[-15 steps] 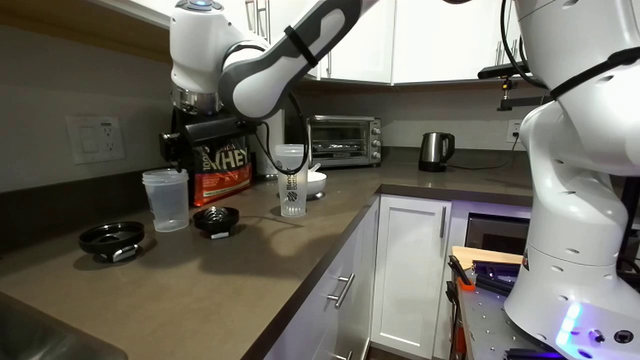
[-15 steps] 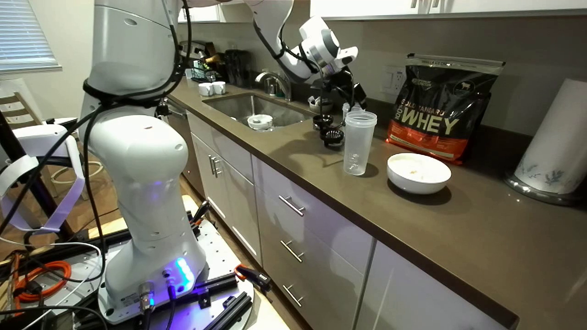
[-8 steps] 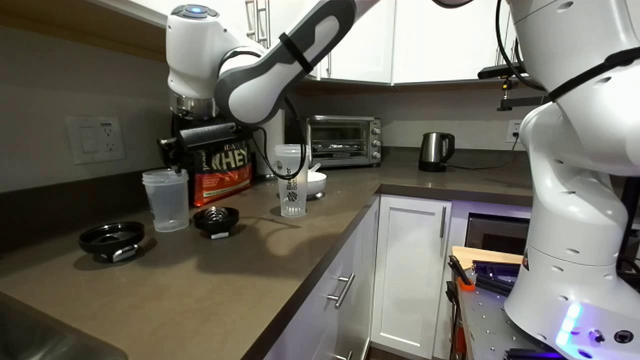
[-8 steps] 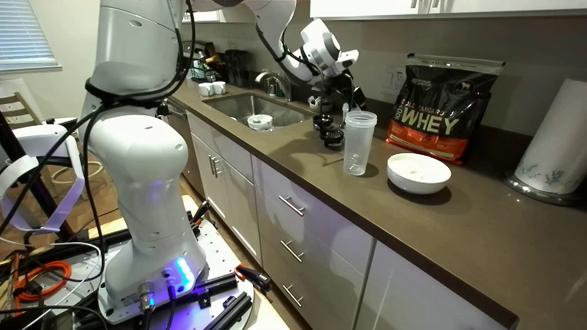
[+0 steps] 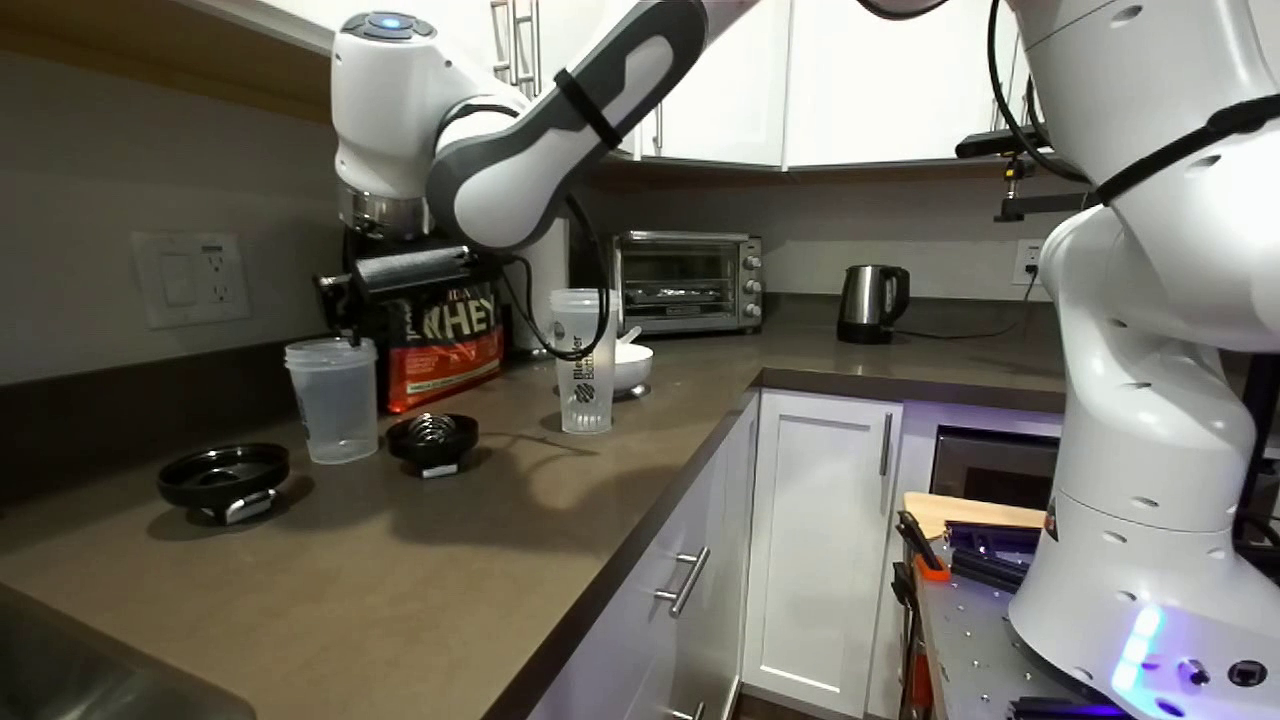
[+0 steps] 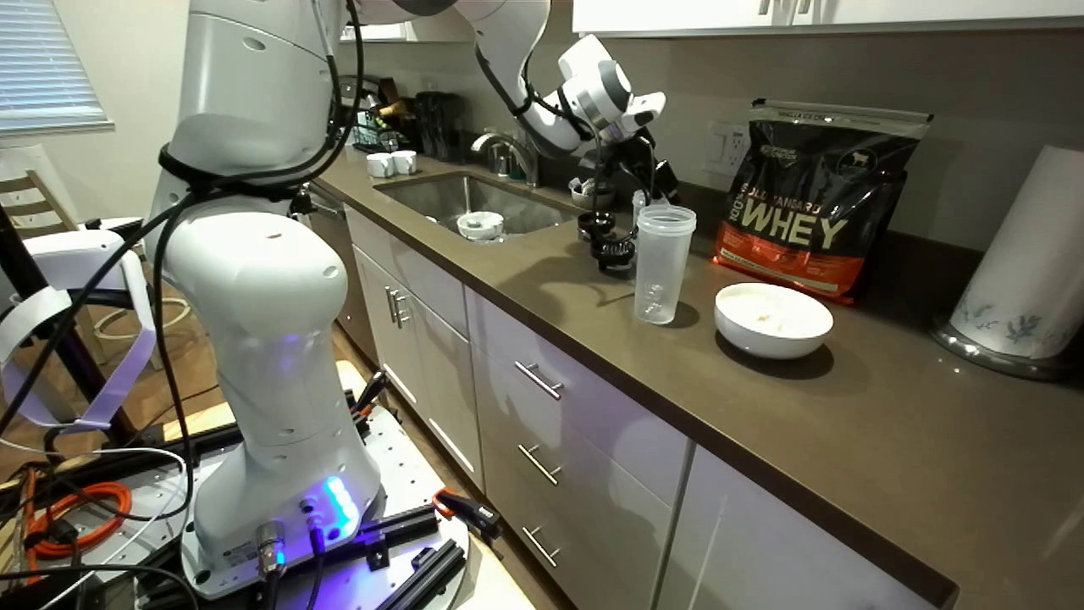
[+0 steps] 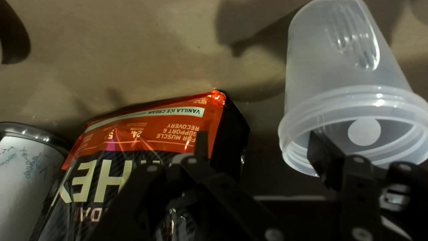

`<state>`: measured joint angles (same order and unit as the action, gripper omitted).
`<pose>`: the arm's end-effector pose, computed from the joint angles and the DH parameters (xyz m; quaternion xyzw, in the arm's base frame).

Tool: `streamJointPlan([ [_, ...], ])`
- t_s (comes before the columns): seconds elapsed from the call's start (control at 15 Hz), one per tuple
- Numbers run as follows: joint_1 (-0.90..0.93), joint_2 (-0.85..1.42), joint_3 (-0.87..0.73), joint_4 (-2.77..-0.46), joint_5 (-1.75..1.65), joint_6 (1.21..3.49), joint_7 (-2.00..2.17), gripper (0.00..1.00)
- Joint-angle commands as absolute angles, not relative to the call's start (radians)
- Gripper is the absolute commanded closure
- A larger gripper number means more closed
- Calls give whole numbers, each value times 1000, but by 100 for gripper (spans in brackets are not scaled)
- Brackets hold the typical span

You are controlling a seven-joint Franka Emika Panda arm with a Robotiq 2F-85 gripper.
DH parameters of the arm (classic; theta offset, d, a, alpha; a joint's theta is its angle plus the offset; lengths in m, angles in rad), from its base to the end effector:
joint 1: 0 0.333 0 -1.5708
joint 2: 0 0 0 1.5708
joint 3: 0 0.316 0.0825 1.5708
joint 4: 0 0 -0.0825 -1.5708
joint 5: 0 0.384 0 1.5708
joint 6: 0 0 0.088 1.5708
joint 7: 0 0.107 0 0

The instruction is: Move the clear bottle on the left forward

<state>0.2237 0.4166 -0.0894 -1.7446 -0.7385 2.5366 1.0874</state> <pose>0.6794 0.1064 0.3743 0.9280 -0.1868 0.2968 0.1256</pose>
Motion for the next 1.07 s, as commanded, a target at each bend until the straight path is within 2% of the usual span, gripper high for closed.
streamJointPlan([
  [0.0,230,429,-100,-1729,-751,2565,1123,39],
  [0.4,230,432,-99,-1733,-746,2574,1140,34],
  [0.53,232,436,-98,-1732,-745,2580,1147,37],
  [0.6,232,438,-98,-1732,-744,2583,1149,41],
  [0.73,234,442,-99,-1732,-744,2589,1152,64],
  [0.8,235,444,-99,-1732,-743,2591,1153,72],
  [0.93,236,445,-100,-1732,-743,2593,1154,85],
  [1.0,236,444,-99,-1733,-742,2594,1154,88],
])
